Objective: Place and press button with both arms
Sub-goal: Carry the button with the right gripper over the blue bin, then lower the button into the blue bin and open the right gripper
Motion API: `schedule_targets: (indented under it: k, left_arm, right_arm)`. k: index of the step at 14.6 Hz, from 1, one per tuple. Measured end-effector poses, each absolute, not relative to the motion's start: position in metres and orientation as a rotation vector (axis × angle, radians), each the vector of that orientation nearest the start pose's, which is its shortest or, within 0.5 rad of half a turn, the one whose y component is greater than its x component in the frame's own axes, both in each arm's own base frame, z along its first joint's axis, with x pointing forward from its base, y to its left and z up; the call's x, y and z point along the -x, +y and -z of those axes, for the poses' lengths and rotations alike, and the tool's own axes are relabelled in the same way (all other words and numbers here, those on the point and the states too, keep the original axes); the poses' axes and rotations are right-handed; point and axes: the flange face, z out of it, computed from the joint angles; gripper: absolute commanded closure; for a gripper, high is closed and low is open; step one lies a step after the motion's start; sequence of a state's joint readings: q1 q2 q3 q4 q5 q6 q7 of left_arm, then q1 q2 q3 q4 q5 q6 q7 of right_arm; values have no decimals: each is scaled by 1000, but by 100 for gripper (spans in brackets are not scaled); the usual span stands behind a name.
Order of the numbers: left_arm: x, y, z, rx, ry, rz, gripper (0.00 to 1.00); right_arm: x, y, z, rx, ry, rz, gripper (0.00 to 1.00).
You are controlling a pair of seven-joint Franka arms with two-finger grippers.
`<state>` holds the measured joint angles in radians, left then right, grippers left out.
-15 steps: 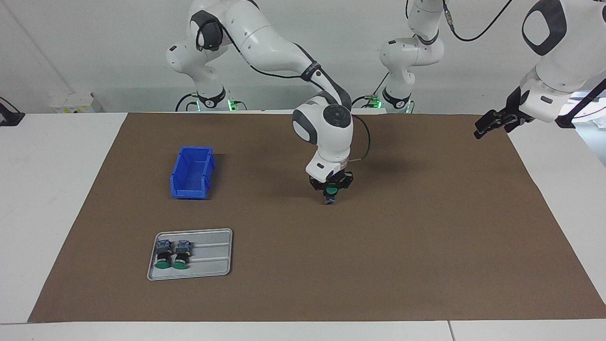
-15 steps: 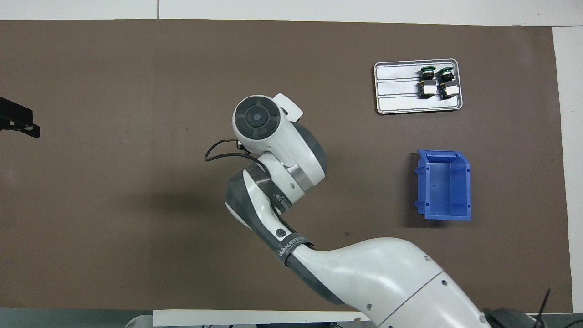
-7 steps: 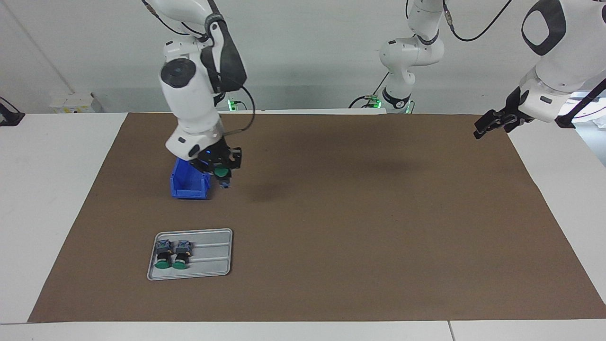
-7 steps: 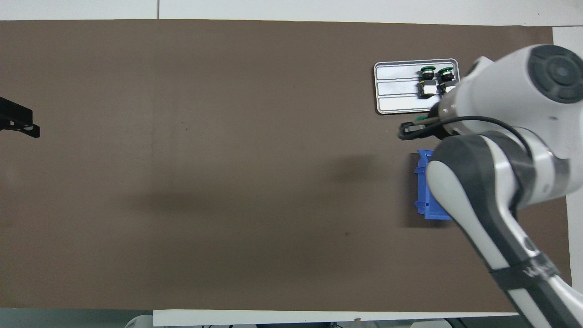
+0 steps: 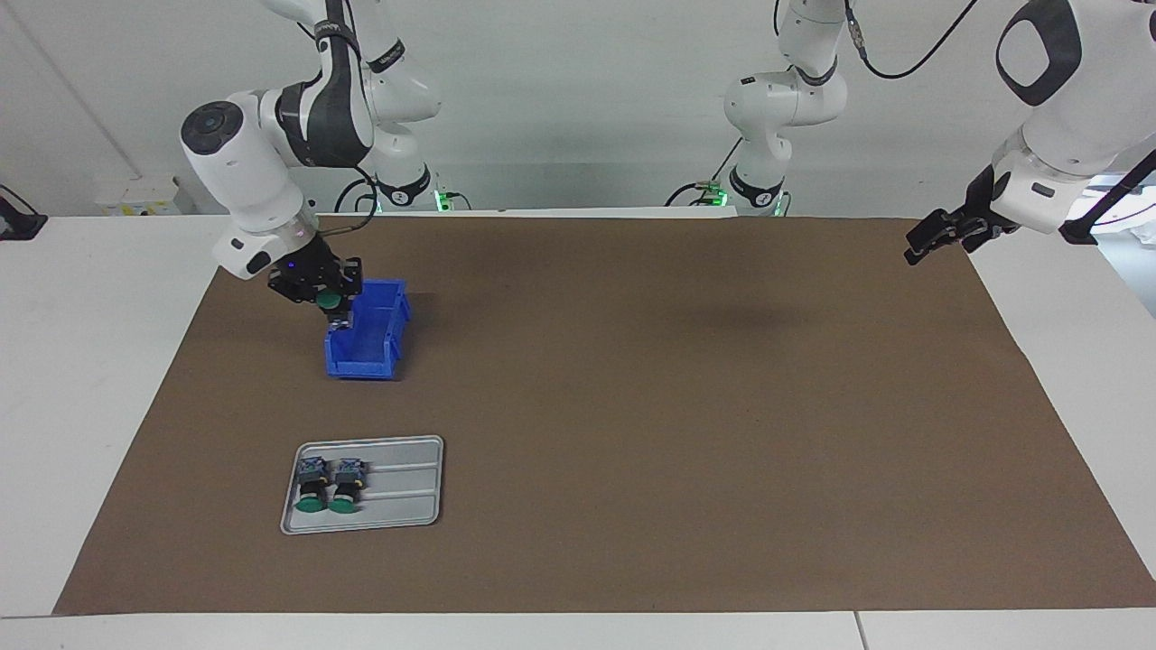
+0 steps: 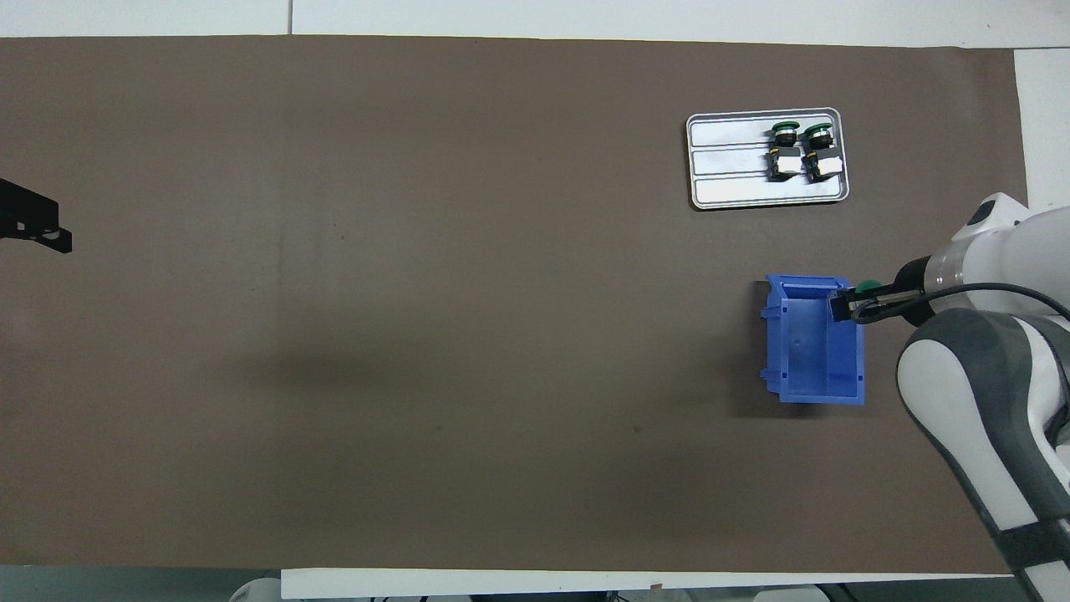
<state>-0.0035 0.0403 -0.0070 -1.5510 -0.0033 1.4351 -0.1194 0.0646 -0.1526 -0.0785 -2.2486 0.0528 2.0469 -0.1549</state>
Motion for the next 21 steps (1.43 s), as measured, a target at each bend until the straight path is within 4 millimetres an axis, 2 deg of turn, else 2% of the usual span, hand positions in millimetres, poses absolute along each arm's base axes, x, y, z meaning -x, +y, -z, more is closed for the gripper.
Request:
schedule_targets:
  k: [3,7,11,12,17,20,21]
  left_arm:
    - [-551,-6,-601,3121,-170,-245,0]
    - [-551,-6,-601,3121,-170,-245,0]
    - [-551,-6,-601,3121,-170,-245,0]
    - [-551,-6,-601,3121,-168,-245,0]
    - [-551,-7,-601,3121,-162,-245,0]
    - [-551,-6,-601,3122,-160,-245,0]
    - [-551,-7,-601,3122,-159,-245,0]
  right_arm:
    - [-488,3,-408,3075,-203,-71,99]
    - [-485,4,-383,3074,-237,-88,99]
    - [-483,4,-359,3051,-417,-117,97]
    - [-483,4,-355,3045,-449,-125,94]
    - [-481,4,-347,3039,-493,-124,91]
    - [-479,3,-344,3018,-589,-126,90]
    - [-478,3,-343,3012,-622,-119,86]
